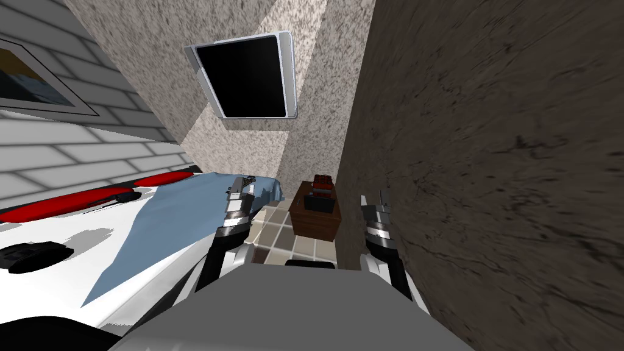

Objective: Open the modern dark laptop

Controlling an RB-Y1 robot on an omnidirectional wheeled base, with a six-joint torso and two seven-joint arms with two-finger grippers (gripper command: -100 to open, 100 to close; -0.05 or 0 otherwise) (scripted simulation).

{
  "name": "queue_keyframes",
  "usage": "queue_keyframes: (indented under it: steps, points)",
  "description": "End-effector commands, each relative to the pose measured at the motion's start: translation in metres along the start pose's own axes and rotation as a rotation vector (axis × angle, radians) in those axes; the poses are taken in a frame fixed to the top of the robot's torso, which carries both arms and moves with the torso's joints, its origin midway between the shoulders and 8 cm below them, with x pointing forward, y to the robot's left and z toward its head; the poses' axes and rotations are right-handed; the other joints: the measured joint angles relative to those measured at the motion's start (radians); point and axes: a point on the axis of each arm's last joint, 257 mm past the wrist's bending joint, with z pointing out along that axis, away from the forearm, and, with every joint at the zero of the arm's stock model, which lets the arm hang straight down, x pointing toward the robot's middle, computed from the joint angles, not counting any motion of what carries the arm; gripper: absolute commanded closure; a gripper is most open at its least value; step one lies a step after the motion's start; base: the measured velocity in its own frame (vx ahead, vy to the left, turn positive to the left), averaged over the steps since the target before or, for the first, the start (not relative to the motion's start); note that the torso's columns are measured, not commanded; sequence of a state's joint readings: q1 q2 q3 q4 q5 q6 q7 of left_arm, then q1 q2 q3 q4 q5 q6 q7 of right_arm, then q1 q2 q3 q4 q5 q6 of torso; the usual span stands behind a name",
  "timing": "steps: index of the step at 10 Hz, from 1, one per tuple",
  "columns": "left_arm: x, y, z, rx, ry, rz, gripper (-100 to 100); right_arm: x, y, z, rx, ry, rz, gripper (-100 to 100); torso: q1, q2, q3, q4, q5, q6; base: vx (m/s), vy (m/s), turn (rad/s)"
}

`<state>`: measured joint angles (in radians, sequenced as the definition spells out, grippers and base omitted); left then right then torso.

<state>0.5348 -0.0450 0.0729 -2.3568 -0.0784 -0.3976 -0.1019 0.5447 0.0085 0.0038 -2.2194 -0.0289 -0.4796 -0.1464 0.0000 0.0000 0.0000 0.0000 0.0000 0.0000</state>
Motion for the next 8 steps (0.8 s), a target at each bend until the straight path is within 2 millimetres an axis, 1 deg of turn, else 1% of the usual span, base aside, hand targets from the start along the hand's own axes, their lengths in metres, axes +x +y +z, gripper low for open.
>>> queue_keyframes:
  steps: [1, 3, 8]
  points:
    - [0.0000, 0.0000, 0.0000, 0.000, 0.000, 0.000, 0, 0.0000, 0.0000, 0.0000, 0.000, 0.000, 0.000, 0, 0.000, 0.040, -0.082, 0.041, 0.000, 0.000, 0.000, 0.000, 0.000]
    - [0.0000, -0.0001, 0.0000, 0.000, 0.000, 0.000, 0, 0.0000, 0.0001, 0.0000, 0.000, 0.000, 0.000, 0, 0.000, 0.175, -0.351, 0.176, 0.000, 0.000, 0.000, 0.000, 0.000]
    - [0.0000, -0.0002, 0.0000, 0.000, 0.000, 0.000, 0, 0.0000, 0.0002, 0.0000, 0.000, 0.000, 0.000, 0, 0.000, 0.544, -1.087, 0.544, 0.000, 0.000, 0.000, 0.000, 0.000]
